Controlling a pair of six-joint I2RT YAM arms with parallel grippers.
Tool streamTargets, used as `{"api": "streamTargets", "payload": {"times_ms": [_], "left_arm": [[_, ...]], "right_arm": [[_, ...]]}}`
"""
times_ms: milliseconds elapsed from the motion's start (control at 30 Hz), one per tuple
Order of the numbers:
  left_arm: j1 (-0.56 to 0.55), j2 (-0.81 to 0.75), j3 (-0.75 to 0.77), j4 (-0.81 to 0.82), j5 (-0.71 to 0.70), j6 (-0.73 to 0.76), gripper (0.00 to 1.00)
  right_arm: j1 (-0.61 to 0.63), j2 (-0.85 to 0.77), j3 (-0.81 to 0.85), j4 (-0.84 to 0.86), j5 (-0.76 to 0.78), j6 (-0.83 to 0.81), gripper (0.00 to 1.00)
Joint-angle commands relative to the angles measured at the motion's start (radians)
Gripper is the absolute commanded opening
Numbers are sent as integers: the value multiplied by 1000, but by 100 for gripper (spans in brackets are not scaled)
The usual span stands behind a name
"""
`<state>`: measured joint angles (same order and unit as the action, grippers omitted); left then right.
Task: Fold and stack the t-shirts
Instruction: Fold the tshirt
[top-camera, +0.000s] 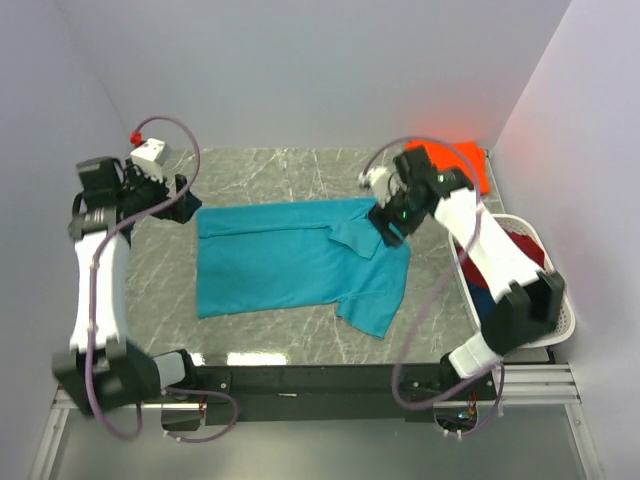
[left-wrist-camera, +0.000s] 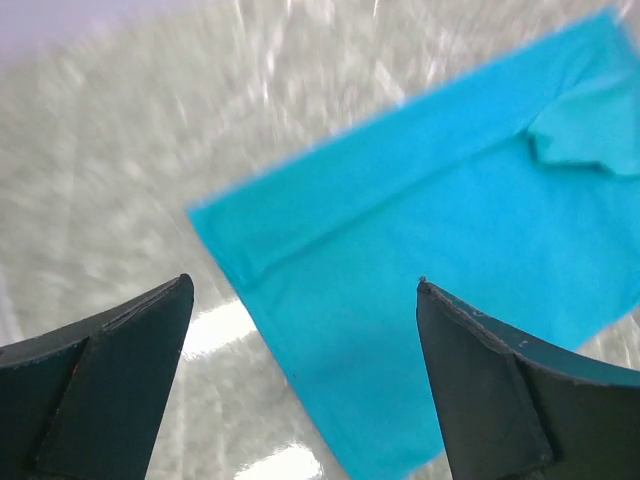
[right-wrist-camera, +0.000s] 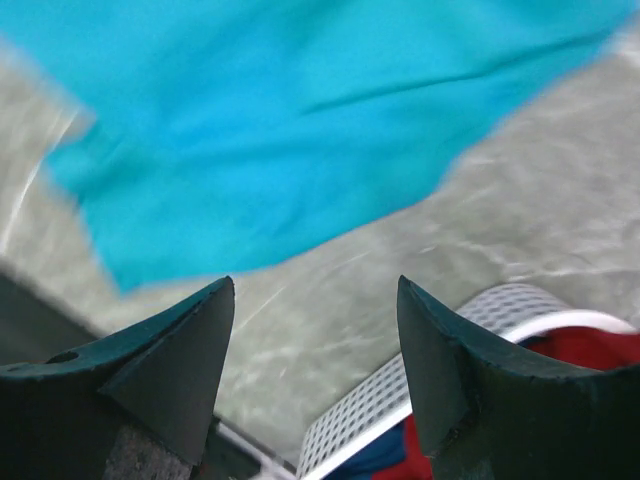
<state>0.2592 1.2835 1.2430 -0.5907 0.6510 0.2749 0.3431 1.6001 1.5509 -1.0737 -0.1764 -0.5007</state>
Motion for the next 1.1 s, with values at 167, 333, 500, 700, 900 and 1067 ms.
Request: {"api": "streamTargets", "payload": {"times_ms": [167,333,500,700,900,1067], "left_arm": [[5,-239,-180,-10,104,68,99],[2,-193,-227,-374,181,467,88],[-6,-294,-390,-391,133,578,83],[-115,-406,-526,-362,6,672,80],[-138,-418,-570,-339,-37,695,77],[-138,-414,-585,-347,-42,713,73]], "right_arm": [[264,-236,-452,-17,-5,-93,73],[407,-270,-594,57,6,-16,70],[539,-258,-680,121,43,45,68],[585,-175,-689,164,93,67,67],[599,-146,-686,210,173,73,63],[528,-186,-649,179,158,42,60]]}}
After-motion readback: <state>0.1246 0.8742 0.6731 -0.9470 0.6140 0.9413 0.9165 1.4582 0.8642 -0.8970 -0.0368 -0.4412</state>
